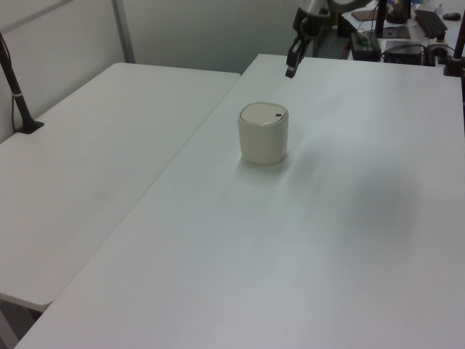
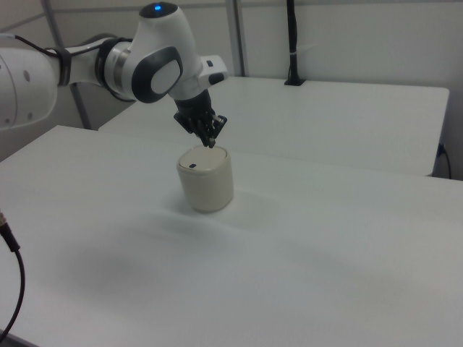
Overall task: Open the trash bin
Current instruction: 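Lower the gripper onto the dark button on the bin lid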
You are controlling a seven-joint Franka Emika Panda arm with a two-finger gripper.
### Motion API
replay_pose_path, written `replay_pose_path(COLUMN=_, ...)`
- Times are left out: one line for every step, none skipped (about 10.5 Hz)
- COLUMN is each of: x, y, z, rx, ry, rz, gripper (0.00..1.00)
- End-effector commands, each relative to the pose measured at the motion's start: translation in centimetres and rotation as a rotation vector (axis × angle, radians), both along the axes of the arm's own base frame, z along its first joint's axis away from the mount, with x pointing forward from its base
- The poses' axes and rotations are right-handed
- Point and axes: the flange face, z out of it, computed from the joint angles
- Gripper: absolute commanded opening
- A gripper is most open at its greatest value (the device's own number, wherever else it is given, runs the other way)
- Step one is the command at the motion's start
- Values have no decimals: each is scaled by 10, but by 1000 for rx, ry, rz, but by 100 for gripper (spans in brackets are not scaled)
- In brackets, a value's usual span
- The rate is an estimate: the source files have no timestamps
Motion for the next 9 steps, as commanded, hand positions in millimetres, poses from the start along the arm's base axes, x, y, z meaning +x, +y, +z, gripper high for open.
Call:
replay_pose_path(x=24, y=49, z=-45, rx=0, ry=0, rz=29, gripper=14)
replay_pose_path(x=29, y=61, z=-54, rx=-8, ry=-8, rz=30, gripper=14)
replay_pose_path(x=31, y=68, z=-64, rx=-18, ry=-4, rz=30, gripper=14)
replay_pose_path(x=33, y=72, z=-70, rx=-21, ry=2, rz=33, gripper=14)
replay_pose_path(x=34, y=72, z=-77, rx=-28, ry=11, rz=34, gripper=14)
replay_pose_path(x=34, y=74, z=-81, rx=-30, ry=17, rz=38, gripper=14)
replay_pose_path(x=34, y=81, z=-86, rx=-37, ry=23, rz=51, gripper=14)
replay_pose_path(x=34, y=81, z=-88, rx=-44, ry=28, rz=54, gripper=14)
replay_pose_path(x=34, y=80, z=-85, rx=-43, ry=23, rz=52, gripper=14)
